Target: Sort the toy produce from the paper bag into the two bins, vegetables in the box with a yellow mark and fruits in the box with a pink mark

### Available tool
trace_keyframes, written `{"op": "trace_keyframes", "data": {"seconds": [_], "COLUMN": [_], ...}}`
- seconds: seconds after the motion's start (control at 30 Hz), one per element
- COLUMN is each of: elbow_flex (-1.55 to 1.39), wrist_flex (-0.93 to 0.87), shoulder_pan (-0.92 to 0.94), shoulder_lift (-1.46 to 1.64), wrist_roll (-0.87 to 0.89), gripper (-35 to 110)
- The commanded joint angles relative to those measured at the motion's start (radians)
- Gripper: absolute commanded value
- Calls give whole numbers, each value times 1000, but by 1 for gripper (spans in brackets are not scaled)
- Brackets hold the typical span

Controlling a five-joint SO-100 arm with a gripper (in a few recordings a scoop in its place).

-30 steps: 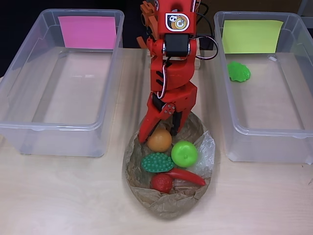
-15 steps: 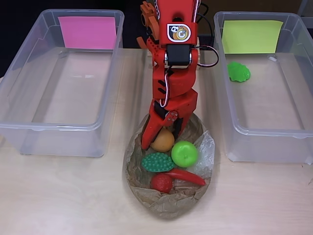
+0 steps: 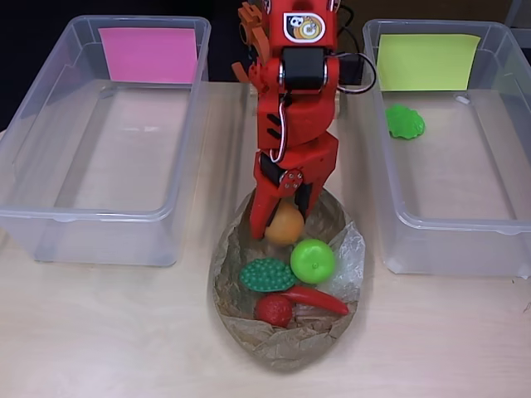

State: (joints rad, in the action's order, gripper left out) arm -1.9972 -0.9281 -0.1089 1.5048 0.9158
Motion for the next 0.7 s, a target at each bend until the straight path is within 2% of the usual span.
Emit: {"op": "trace_keyframes", "data": {"seconds": [0.0, 0.17, 0.33, 0.53, 0.67], "elbow_flex": [89, 124, 112, 61, 3], "wrist_flex": [-160, -255, -373, -534, -486], "shoulder_pan": [-20, 5, 114, 491, 790], "shoulder_lift": [147, 362, 580, 735, 762], "wrist_roll": [-2, -38, -69, -57, -51], "gripper": [20, 17, 17, 18, 19]}}
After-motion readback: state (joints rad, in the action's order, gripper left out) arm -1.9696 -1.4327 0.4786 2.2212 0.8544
